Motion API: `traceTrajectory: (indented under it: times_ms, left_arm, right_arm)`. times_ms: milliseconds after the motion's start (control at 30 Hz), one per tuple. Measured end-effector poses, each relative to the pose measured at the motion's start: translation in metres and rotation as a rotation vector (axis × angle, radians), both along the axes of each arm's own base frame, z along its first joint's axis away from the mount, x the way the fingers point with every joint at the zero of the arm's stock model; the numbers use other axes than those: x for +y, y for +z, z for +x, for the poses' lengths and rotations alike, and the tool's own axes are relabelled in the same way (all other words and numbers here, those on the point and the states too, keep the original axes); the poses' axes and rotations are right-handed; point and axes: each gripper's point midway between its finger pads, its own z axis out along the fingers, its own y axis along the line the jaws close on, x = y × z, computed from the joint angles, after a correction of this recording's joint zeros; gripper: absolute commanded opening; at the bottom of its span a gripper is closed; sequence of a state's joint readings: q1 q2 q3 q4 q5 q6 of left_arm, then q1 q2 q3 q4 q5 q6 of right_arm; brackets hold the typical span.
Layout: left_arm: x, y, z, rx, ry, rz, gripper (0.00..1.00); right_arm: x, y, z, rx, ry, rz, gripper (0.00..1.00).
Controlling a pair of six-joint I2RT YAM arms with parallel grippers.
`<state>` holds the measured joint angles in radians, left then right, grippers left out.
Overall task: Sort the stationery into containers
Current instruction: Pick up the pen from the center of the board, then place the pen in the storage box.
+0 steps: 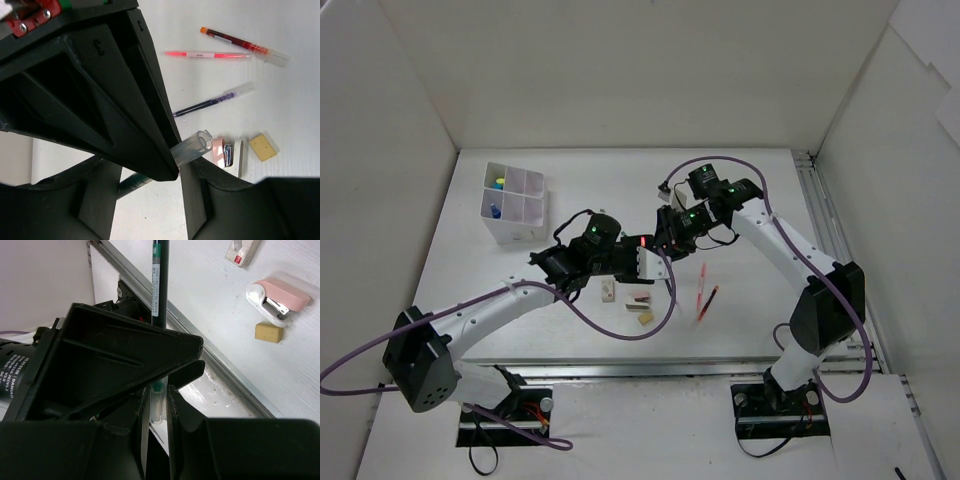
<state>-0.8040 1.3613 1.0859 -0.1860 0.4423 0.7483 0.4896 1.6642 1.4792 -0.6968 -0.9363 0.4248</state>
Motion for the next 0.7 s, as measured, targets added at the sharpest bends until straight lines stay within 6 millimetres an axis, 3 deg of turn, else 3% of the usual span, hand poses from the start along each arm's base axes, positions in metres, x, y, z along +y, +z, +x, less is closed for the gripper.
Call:
traceTrajectory:
  times_ms: [200, 233, 367, 433, 500, 567, 600, 633, 700]
  left_arm:
    - [0.003, -0.003, 0.002, -0.002, 0.02, 0.017, 0.1]
    - [0.004, -0.003, 0.002, -0.003, 0.026, 0.021, 0.0]
    - [0.005, -0.004, 0.003, -0.001, 0.043, 0.022, 0.0]
    - [0.004, -0.004, 0.003, 0.003, 0.046, 0.019, 0.0]
    - [0.005, -0.003, 0.004, 0.006, 0.055, 0.015, 0.0]
    - [0.005, 0.001, 0.01, -0.006, 0.086, -0.002, 0.0]
    - [0.007, 0.003, 0.015, -0.01, 0.106, -0.009, 0.0]
    - [0.009, 0.006, 0.022, -0.017, 0.13, -0.025, 0.0]
    - [0.019, 0.012, 0.036, -0.013, 0.192, -0.054, 0.0]
  right_arm:
    - [-0.005, 0.004, 0.005, -0.008, -0.024, 0.012, 0.0]
    - [-0.006, 0.005, 0.007, -0.015, -0.031, 0.015, 0.0]
    - [-0.008, 0.007, 0.012, -0.032, -0.043, 0.023, 0.0]
    - [-0.008, 0.007, 0.012, -0.036, -0.04, 0.024, 0.13]
    - [-0.009, 0.007, 0.013, -0.044, -0.038, 0.023, 0.37]
    - [-0.011, 0.008, 0.011, -0.049, -0.037, 0.018, 0.49]
    - [-0.013, 0.009, 0.011, -0.06, -0.038, 0.016, 0.85]
    - [-0.015, 0.011, 0.012, -0.072, -0.044, 0.009, 0.98]
    - [-0.024, 0.015, 0.018, -0.135, -0.066, -0.015, 0.98]
